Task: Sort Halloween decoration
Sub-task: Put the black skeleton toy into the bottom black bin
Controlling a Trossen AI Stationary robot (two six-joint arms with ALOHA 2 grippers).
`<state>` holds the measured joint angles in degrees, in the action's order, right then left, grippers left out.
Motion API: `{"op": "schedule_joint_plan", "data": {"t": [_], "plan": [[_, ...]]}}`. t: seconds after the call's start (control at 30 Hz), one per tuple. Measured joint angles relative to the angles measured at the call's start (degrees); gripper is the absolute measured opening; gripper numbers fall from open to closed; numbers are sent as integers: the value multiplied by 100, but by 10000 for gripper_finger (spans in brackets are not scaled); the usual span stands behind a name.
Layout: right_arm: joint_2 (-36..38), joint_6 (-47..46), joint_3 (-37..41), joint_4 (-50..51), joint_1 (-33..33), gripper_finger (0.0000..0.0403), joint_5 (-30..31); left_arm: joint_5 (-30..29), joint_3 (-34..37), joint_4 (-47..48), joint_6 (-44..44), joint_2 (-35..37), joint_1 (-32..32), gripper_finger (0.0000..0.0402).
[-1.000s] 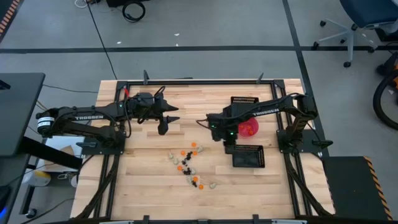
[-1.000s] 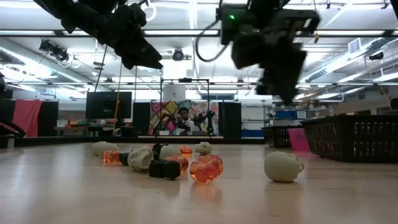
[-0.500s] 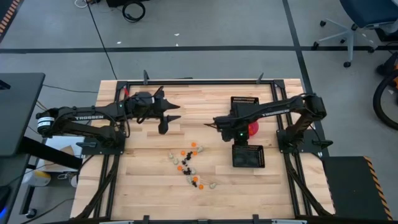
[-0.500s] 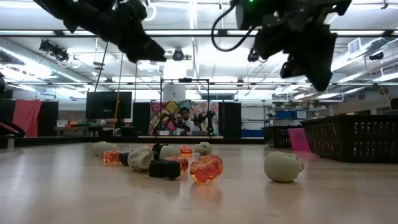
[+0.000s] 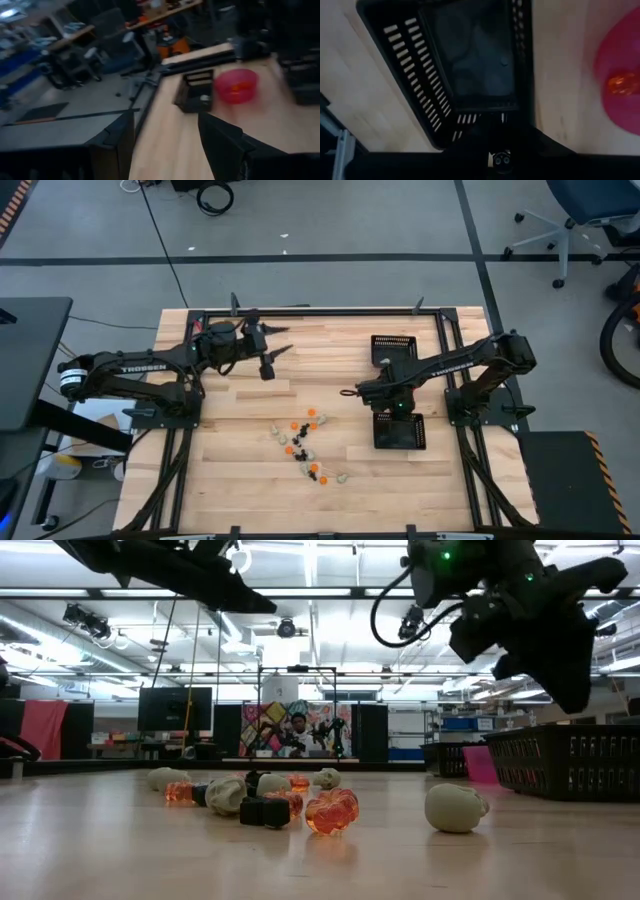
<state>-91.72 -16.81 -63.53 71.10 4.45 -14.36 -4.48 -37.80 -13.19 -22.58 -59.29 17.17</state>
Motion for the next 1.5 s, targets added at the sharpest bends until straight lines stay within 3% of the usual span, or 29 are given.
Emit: {"op": "schedule_joint_plan", "data": {"t": [0.33,0.73,1.5], "plan": [[2,-515,44,-447,14,96,-73,-14,0,-162,-29,0,486,192],[2,-773,44,-197,42,99,-506,1,0,-162,115,0,592,192],[2,-1182,44,-410,69,99,-413,-1,4,35,98,0,585,192]]}}
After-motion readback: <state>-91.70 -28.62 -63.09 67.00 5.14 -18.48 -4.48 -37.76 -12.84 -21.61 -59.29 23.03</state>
